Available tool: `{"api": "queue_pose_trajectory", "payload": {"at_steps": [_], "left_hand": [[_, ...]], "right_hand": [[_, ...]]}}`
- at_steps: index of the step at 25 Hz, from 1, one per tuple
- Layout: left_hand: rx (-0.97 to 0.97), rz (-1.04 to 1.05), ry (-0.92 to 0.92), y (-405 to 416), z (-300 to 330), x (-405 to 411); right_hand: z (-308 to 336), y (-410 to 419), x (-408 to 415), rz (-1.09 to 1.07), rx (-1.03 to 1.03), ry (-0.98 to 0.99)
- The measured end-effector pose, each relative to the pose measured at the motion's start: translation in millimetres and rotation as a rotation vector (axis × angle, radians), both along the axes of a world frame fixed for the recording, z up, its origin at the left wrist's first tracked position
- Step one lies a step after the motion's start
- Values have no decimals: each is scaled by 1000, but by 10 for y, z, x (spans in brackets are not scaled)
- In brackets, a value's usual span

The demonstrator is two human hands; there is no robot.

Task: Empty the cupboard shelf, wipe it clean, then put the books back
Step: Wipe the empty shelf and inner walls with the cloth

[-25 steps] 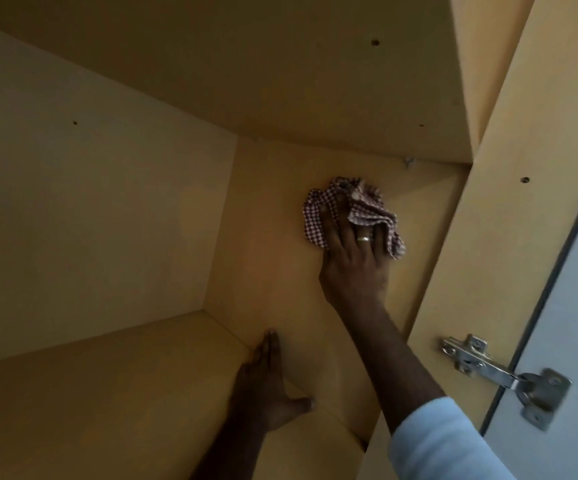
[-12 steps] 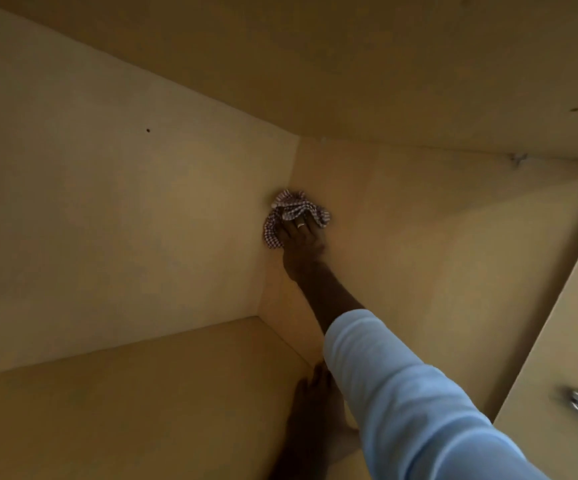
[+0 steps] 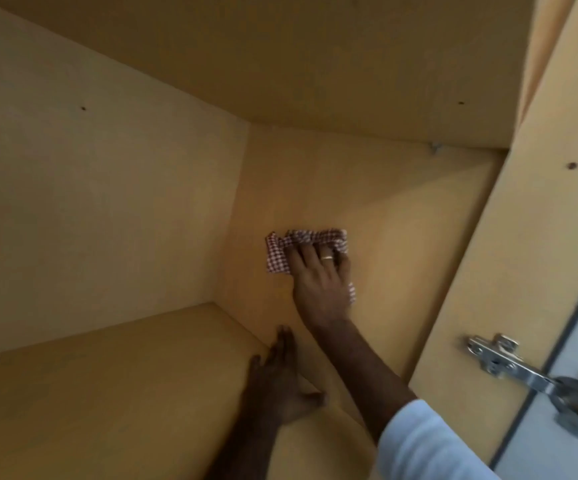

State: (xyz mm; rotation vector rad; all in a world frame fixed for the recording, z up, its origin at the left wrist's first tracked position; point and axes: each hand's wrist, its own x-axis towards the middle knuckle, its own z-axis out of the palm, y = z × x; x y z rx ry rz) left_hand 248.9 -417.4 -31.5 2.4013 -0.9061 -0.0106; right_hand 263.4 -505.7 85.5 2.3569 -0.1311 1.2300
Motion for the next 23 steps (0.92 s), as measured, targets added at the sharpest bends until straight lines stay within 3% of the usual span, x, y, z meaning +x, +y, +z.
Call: {"api": "queue_pose_trajectory", "payload": {"at_steps": [5, 10, 19, 23], "left_hand": [[-46, 18, -81, -69, -140, 52], [-42, 11, -76, -51, -174, 81], [-57, 30, -59, -73, -211, 104], [63, 40, -77, 83, -183, 255]], "right_hand": [[-153, -225, -990, -139, 99, -102], [-287, -305, -1344, -268, 105, -137], [119, -203, -262, -50, -67, -180], [249, -61, 579, -3, -96, -8]]}}
